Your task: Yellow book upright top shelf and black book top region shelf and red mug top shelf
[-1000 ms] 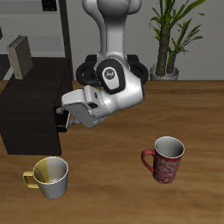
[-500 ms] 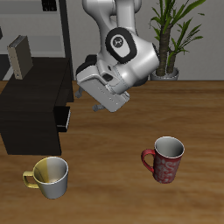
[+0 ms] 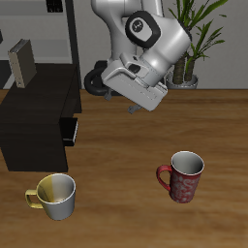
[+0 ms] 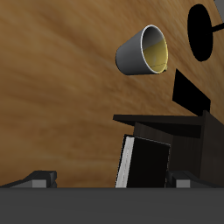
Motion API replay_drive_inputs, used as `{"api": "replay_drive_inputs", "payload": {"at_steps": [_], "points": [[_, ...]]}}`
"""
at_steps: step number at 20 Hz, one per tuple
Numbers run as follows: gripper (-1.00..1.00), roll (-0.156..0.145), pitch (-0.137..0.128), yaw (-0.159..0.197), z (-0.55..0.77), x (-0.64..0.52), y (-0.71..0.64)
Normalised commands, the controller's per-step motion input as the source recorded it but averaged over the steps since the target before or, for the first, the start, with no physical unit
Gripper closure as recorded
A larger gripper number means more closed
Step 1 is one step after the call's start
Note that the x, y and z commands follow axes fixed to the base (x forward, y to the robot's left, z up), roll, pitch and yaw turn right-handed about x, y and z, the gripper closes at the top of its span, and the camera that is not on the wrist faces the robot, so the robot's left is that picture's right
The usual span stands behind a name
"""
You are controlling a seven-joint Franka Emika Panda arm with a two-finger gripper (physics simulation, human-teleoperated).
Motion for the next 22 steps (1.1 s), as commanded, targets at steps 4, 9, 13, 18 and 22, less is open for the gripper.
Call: {"api": "replay_drive_inputs", "payload": {"at_steps": [4,9,13,18,22], "points": [[-1.0,0.223,-0.022,-0.022,0.12,-0.03,0.2],[-1.0,0.242,-0.029,-0.047,0.15,-0.01,0.04],[-1.0,0.241,-0.074,-0.131,0.32,0.12,0.06],[-1.0,0.329,-0.103,-0.002,0.31,-0.03,0.23],[-1.0,0.159,-0.041,-0.012,0.05,0.05,-0.08]]}}
